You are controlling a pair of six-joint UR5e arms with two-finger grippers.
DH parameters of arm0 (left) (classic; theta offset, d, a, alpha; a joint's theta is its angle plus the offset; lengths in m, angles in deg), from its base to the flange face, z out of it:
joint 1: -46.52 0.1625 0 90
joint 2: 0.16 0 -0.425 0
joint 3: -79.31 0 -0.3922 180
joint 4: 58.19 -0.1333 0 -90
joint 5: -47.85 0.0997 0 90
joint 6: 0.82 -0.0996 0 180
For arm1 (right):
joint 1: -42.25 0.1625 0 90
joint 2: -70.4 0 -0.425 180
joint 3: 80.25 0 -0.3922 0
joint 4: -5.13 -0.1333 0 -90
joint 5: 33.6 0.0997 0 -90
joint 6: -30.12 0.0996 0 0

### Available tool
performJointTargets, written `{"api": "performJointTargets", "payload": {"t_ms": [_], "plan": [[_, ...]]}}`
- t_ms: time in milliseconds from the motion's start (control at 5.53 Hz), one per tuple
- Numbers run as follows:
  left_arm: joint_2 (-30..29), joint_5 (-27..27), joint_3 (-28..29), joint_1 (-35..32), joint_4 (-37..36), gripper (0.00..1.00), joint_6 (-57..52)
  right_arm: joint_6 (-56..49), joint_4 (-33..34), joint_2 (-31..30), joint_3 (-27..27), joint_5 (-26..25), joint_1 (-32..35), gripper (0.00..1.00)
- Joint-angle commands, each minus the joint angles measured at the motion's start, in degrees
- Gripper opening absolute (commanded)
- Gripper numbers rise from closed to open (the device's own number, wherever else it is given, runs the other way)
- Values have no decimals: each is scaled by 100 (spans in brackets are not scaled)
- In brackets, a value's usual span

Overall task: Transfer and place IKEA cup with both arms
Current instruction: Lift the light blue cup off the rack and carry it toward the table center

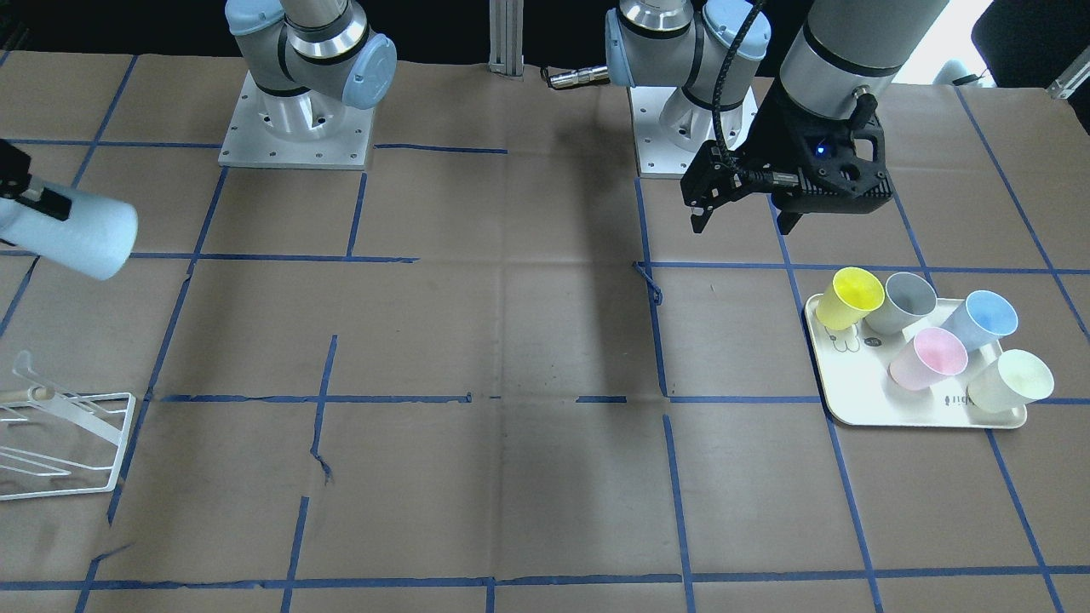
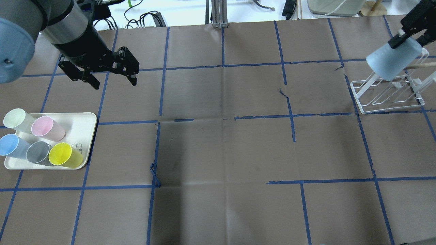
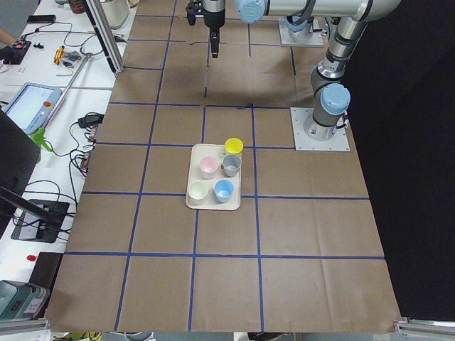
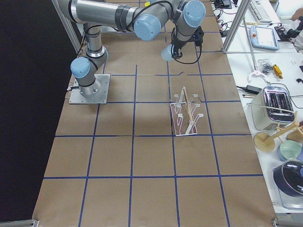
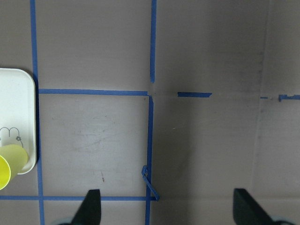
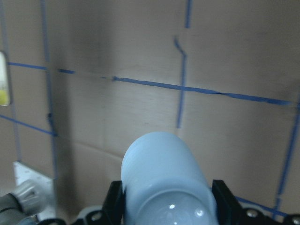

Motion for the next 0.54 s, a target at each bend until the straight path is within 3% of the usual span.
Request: {"api": "performJointTargets", "payload": {"t_ms": [0, 181, 362], "plan": [[-3, 29, 0, 40, 0, 98, -22, -345, -918, 24, -169, 1899, 564, 57], [14, 20, 0, 49, 43, 98, -22, -1306, -1469, 51, -780, 2936, 584, 58], [23, -224, 9, 66, 157, 98, -118, -2386, -1753, 43, -1726, 3938, 593, 57]]}}
